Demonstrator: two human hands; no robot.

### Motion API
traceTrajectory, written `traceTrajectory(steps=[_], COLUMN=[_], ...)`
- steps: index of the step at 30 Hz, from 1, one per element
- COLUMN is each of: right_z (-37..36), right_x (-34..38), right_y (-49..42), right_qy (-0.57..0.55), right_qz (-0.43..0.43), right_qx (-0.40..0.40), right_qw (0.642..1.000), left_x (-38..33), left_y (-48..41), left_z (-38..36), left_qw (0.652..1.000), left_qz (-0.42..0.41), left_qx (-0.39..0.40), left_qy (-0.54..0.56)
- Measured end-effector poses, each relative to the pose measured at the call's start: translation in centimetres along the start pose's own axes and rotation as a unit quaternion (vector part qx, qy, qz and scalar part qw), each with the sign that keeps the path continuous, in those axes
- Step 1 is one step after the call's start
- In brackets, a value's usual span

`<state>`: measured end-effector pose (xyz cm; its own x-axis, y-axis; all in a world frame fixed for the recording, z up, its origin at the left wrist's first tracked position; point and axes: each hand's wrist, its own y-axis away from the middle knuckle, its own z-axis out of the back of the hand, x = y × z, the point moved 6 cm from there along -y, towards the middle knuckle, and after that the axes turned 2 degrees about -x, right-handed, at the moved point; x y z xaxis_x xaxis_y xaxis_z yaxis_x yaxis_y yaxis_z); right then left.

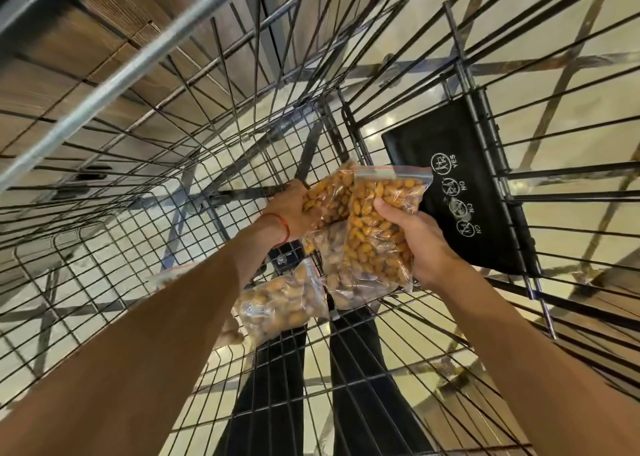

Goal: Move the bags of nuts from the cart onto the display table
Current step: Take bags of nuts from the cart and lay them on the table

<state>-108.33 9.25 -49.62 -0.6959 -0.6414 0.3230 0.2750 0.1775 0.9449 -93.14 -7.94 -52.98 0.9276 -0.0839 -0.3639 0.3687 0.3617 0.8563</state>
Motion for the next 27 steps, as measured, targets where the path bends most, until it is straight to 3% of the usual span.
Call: traceTrajectory(steps=[8, 12, 20, 27], right_z=[-0.8, -0.7, -0.6, -1.9], right_x=[0.2, -0.2, -1.1, -1.7], right_y=[0.9, 0.9, 1.4, 3.9], right_qy=[0.0, 0.007, 0.026, -0.008], right_qz=[-0.001, -0.008, 0.002, -0.004], right_qx=[-0.009, -0.023, -0.01, 0.0], right_qw=[1.0, 1.0, 1.0, 1.0], left_x=[5.0, 5.1, 5.7, 8.0], left_y=[2.9, 2.9, 2.7, 5.9], left_z=[1.6, 1.1, 0.4, 0.9], left_qw=[0.98, 0.941, 0.971, 0.937], left_qz=[0.109, 0.173, 0.188, 0.134], left_qx=[-0.059, -0.011, -0.041, -0.06], left_qy=[0.157, 0.29, 0.146, 0.318])
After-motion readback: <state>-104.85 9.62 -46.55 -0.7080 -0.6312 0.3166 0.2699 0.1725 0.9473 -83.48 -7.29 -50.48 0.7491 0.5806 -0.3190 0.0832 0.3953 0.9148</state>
